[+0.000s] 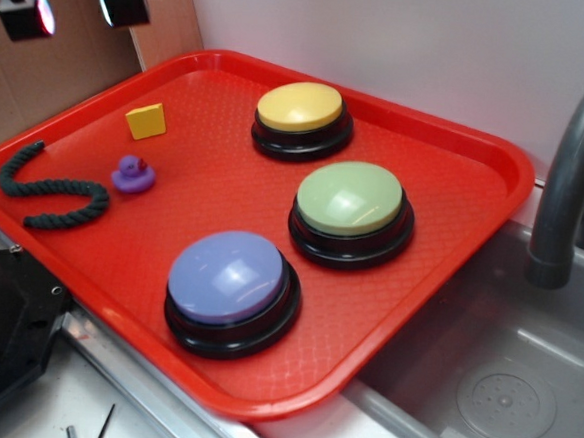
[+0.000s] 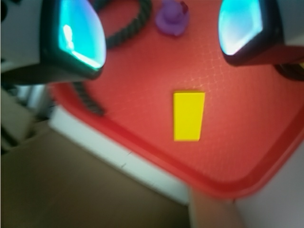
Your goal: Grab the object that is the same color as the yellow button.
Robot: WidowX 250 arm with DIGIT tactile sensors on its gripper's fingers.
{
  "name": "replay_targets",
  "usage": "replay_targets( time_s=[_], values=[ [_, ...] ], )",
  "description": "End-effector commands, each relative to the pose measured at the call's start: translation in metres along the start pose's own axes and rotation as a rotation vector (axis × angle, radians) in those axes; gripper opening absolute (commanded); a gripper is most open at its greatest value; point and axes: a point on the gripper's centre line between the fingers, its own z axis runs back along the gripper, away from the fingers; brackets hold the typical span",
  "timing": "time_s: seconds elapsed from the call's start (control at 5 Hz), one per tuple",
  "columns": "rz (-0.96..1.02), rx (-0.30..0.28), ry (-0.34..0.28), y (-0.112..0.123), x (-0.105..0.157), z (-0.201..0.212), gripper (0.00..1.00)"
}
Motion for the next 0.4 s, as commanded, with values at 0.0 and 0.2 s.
replay_targets(
  time_s=[0.0, 0.2],
  values=[
    [0.099, -0.031, -0.056, 0.01, 0.02, -0.033, 1.0],
    [0.109, -0.01, -0.076, 0.008, 0.032, -0.06, 1.0]
  ],
)
